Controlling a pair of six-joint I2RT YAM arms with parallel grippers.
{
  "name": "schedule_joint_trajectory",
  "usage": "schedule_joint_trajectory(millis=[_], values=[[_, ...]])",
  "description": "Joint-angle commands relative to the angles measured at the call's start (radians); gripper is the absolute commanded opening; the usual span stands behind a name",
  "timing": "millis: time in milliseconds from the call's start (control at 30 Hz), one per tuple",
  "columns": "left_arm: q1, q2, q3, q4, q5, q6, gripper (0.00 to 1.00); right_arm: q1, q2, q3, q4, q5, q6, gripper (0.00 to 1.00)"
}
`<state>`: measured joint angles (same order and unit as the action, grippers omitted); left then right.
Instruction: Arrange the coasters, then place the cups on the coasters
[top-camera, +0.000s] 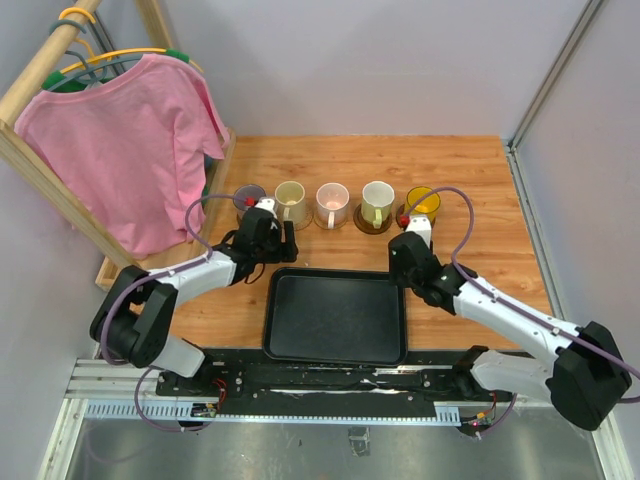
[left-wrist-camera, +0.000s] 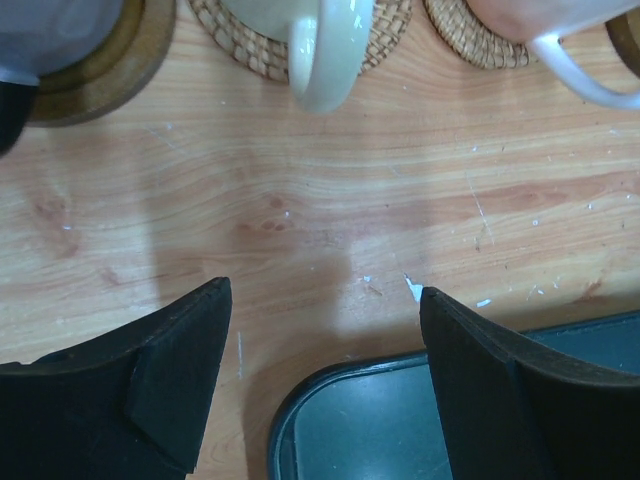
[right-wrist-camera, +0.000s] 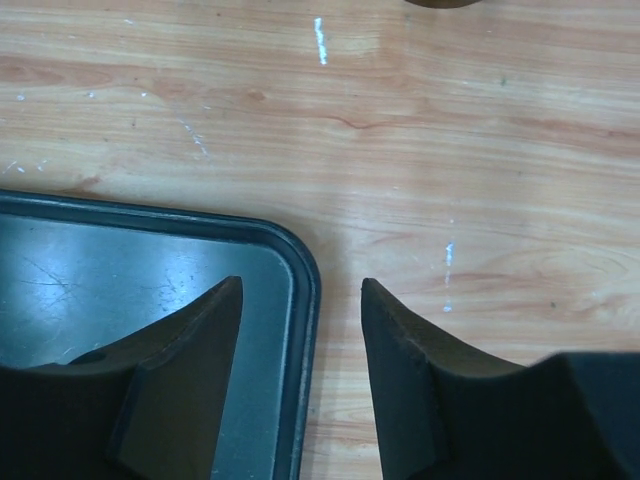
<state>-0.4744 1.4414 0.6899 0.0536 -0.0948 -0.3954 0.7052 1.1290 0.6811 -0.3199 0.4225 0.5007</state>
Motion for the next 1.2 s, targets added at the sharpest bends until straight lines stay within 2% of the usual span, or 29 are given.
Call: schedule_joint_trajectory(millis=[0, 467, 1167], values=[[-0.034, 0.034, 0.008, 0.067, -0.050, -0.009, 0.80, -0.015, -0.056, -0.023, -0.041, 0.097, 0.041, 0.54], [-0.086, 0.074, 0.010, -0.014, -0.149, -0.012, 0.80, -0.016, -0.113, -0.039, -0.055, 0.129, 0.058, 0.58], [-0.125, -0.001, 0.002, -0.094, -0.203, -0.046, 0.80, -0.017, -0.168, -0.027, -0.084, 0.176, 0.063, 0.61]])
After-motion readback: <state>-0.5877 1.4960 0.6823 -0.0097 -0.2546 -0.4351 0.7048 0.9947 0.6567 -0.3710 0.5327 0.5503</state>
